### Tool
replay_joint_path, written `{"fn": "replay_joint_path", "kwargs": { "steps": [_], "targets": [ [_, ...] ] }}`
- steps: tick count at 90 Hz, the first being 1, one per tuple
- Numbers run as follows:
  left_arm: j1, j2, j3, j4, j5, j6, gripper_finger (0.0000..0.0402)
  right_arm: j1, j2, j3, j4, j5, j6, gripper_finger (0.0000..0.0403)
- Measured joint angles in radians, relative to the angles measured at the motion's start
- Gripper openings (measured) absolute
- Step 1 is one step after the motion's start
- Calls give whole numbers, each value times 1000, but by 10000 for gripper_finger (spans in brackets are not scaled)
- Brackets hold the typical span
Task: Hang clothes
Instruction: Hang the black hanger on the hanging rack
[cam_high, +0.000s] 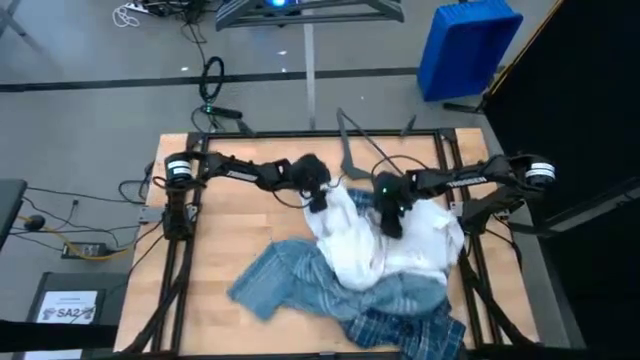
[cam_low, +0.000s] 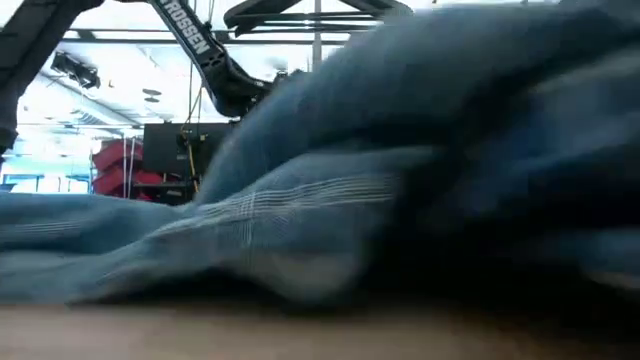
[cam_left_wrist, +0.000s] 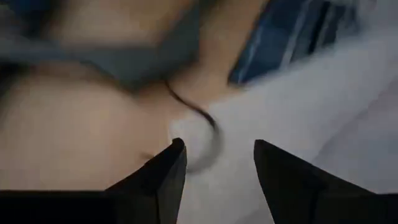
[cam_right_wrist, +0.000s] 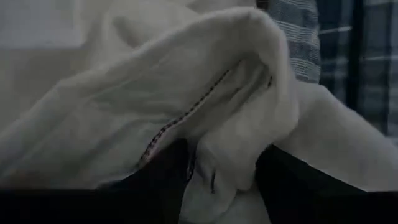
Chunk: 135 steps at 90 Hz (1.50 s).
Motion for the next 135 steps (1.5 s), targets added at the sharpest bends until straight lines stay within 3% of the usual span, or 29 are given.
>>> {"fn": "replay_joint_path", "kwargs": {
  "steps": [13,35,56,85,135],
  "targets": [
    [-22,-4,3,6,16,5,168,4,0,32,-24,71,-15,151],
    [-26,-2,2,31,-5,2,168,-97,-1,144,-21,138,-85,143],
    [-28,-2,2,64,-6,-3,168,-203,-1,172,29,346,-138,139],
    [-29,-2,2,74,-5,-22,168,-360,9,100,32,297,-139,150],
    [-33,-2,2,75,-5,-22,168,-327,4,-105,220,277,-107,136]
  ]
}}
